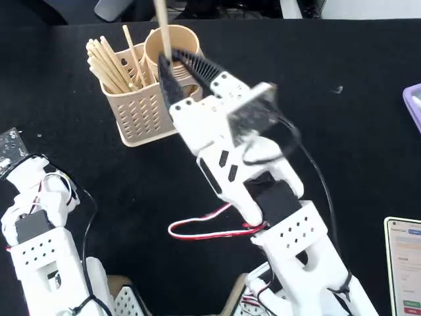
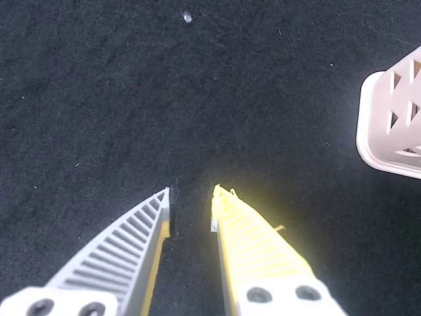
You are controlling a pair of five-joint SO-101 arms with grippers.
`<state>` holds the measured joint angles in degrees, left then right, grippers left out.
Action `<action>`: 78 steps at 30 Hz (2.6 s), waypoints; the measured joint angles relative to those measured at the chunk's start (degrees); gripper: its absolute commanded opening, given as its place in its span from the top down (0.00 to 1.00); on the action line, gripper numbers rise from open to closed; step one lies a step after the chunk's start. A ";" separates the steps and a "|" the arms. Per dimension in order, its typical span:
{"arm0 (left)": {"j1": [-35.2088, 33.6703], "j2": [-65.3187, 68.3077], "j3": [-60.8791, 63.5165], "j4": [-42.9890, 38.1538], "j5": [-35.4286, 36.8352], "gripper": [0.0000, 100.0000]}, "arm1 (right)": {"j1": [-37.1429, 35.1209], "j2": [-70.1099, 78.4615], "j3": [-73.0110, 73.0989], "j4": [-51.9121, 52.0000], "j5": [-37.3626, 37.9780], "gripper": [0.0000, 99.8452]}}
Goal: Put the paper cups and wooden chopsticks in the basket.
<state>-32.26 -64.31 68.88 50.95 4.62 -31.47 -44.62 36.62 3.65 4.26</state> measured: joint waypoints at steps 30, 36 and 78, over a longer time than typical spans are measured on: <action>0.00 0.00 1.14 0.00 0.00 0.88 | -4.13 47.12 -32.88 13.36 -0.70 0.76; 0.00 0.00 1.14 0.00 0.00 0.89 | -4.13 33.14 -38.95 29.63 -0.70 1.00; 23.03 -40.09 18.20 25.93 -9.58 0.97 | 19.69 -58.55 55.82 63.30 -6.95 0.95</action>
<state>-9.23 -104.40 87.08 76.88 -4.97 -11.78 -103.16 92.44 66.95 -2.68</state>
